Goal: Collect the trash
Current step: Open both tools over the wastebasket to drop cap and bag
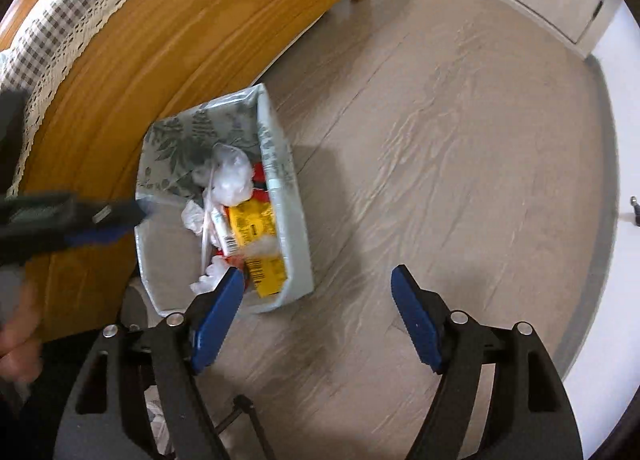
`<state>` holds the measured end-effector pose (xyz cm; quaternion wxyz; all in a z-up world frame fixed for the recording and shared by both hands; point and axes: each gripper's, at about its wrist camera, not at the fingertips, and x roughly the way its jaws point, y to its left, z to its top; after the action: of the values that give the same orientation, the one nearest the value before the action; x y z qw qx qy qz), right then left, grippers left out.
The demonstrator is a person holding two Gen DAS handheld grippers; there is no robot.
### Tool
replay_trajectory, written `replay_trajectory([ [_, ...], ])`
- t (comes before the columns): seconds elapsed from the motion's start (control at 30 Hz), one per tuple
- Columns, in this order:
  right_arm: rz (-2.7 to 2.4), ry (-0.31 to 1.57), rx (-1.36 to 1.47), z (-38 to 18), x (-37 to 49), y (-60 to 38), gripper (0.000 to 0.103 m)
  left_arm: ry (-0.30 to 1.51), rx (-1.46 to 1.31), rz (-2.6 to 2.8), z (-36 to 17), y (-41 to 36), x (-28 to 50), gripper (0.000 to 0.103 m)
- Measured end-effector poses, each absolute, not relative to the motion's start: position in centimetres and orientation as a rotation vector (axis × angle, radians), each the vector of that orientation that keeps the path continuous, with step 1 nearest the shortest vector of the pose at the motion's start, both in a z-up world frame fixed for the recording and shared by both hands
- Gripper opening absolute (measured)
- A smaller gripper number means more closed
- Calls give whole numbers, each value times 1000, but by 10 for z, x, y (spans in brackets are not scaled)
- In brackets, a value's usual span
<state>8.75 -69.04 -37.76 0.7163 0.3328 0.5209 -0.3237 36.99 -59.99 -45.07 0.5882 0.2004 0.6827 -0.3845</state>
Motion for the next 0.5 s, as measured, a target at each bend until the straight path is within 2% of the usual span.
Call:
replay_trajectory([
  [0.07, -718, 1155, 754, -381, 85, -689, 73, 1528, 495, -856, -464, -600, 375, 95],
  [0.2, -691, 1179, 766, -395, 91, -685, 73, 1632, 436, -759, -476, -586, 390, 95],
  [0.3, -665, 1207, 758, -398, 100, -676, 73, 1615, 380, -724, -470, -579, 393, 95],
  [0.5, -644, 1209, 711, -385, 111, -664, 73, 1543, 489, -794, -443, -572, 375, 95],
])
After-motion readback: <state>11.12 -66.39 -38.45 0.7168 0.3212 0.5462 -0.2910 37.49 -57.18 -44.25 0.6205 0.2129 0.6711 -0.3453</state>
